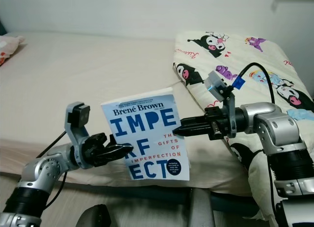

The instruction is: Clean up the room

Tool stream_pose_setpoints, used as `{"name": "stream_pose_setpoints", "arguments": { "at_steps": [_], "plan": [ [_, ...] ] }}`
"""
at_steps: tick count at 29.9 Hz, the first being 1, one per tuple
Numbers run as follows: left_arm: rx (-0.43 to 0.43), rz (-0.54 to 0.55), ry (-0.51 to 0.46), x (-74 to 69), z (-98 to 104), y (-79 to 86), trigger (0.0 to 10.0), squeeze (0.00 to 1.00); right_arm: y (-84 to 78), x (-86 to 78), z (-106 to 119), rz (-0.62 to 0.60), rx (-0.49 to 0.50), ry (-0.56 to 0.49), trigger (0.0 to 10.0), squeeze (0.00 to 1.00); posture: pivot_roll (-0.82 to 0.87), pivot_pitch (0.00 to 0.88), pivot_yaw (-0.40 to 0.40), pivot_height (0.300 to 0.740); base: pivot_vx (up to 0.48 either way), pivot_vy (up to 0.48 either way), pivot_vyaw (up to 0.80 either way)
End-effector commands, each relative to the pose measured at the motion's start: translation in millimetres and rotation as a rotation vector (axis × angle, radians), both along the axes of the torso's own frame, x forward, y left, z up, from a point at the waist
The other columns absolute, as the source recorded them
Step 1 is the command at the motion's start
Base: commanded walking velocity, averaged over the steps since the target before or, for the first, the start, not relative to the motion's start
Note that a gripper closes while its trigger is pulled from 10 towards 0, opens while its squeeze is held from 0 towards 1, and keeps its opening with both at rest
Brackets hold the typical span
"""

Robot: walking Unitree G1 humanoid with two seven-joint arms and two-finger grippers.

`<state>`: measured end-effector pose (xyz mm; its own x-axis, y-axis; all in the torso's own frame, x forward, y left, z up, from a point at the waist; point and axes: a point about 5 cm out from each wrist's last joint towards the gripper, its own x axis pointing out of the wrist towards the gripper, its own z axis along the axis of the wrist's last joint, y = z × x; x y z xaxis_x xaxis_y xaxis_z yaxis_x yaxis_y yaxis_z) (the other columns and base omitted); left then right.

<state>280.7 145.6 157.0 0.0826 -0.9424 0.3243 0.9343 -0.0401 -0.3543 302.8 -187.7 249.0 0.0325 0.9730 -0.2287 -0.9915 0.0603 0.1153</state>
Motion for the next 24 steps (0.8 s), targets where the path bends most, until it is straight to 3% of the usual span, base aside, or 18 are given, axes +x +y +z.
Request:
{"name": "stream_pose_setpoints", "arguments": {
  "at_steps": [1,16,17,18,21,22,23,24],
  "plan": [
    [0.003,-0.007,-0.01,-2.4,0.1,-5.7,0.0,0.0,4.6,-2.1,5.5,0.024,0.028,-0.031,0.0,0.0,-0.05,0.084,0.007,0.32,0.0,0.0,0.0],
    [0.013,0.097,-0.002,3.9,-5.0,1.9,0.0,0.0,3.3,0.1,3.1,-0.021,0.028,-0.053,0.0,0.0,-0.05,0.087,0.004,0.32,0.0,0.0,0.0],
    [0.012,0.104,-0.002,4.1,-4.9,2.6,0.0,0.0,3.2,2.3,1.8,-0.048,0.026,-0.072,0.5,0.0,-0.05,0.087,0.004,0.32,0.0,0.0,0.0],
    [0.008,0.111,-0.002,4.6,-4.3,3.3,0.0,0.0,3.3,5.4,0.6,-0.084,0.022,-0.102,10.0,0.0,-0.05,0.087,0.005,0.32,0.0,0.0,0.0],
    [0.008,0.122,-0.004,5.1,-4.1,4.1,0.0,0.0,3.0,8.3,-0.2,-0.118,0.033,-0.119,10.0,0.0,-0.05,0.089,0.006,0.32,0.0,0.0,0.0],
    [0.006,0.135,-0.004,6.1,-4.0,5.2,0.0,0.0,2.2,12.5,-0.4,-0.169,0.052,-0.143,10.0,0.76,-0.05,0.091,0.006,0.32,0.0,0.0,0.0],
    [0.003,0.154,-0.004,7.1,-4.1,6.6,0.0,0.0,0.2,16.7,-1.0,-0.227,0.081,-0.153,10.0,1.0,-0.05,0.092,0.009,0.32,0.0,0.0,0.0],
    [0.003,0.154,-0.004,7.1,-4.1,6.6,0.0,0.0,0.2,16.7,-1.0,-0.227,0.081,-0.153,10.0,1.0,-0.05,0.092,0.009,0.32,0.0,0.0,0.0]
  ]
}}
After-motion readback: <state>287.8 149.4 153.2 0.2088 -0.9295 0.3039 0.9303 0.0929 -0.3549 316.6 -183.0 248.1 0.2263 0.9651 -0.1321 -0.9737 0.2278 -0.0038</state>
